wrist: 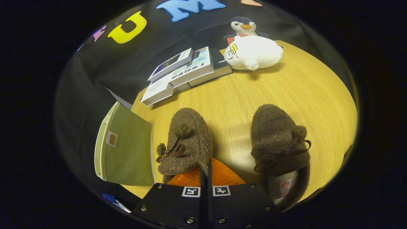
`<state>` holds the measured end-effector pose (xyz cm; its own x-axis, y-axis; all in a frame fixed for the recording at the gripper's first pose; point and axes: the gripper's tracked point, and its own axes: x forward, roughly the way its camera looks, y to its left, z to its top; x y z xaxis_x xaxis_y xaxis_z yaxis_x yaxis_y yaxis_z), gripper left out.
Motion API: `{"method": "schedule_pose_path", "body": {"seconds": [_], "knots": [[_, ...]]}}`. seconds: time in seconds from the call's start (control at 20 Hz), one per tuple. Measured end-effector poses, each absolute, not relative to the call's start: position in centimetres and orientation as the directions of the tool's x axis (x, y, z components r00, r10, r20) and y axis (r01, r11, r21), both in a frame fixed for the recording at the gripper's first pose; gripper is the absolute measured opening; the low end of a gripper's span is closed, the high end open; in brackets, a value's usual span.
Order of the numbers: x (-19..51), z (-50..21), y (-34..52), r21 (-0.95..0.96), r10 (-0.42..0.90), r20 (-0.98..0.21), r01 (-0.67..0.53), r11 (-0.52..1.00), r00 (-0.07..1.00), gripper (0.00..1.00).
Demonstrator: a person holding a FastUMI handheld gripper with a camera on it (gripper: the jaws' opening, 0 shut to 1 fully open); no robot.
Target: Open the storage box then place both shoes into the box .Put the left shoe in first, then the right shoe, with the right side of both shoes facing outward in a uniform manner.
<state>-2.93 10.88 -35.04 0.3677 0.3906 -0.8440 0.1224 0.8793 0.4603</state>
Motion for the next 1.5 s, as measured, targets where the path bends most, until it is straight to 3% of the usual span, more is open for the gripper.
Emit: {"method": "schedule_pose_path", "body": {"seconds": [0.45,0.85,1.5], "knots": [[-0.1,-26.8,14.7,0.552,0.46,-0.786,0.136,0.823,0.413,0.0],[2.5,-20.6,22.2,0.604,0.536,-0.727,0.029,0.797,0.43,0.0],[1.9,-19.7,35.8,0.598,0.59,-0.72,-0.104,0.795,0.365,0.0]]}}
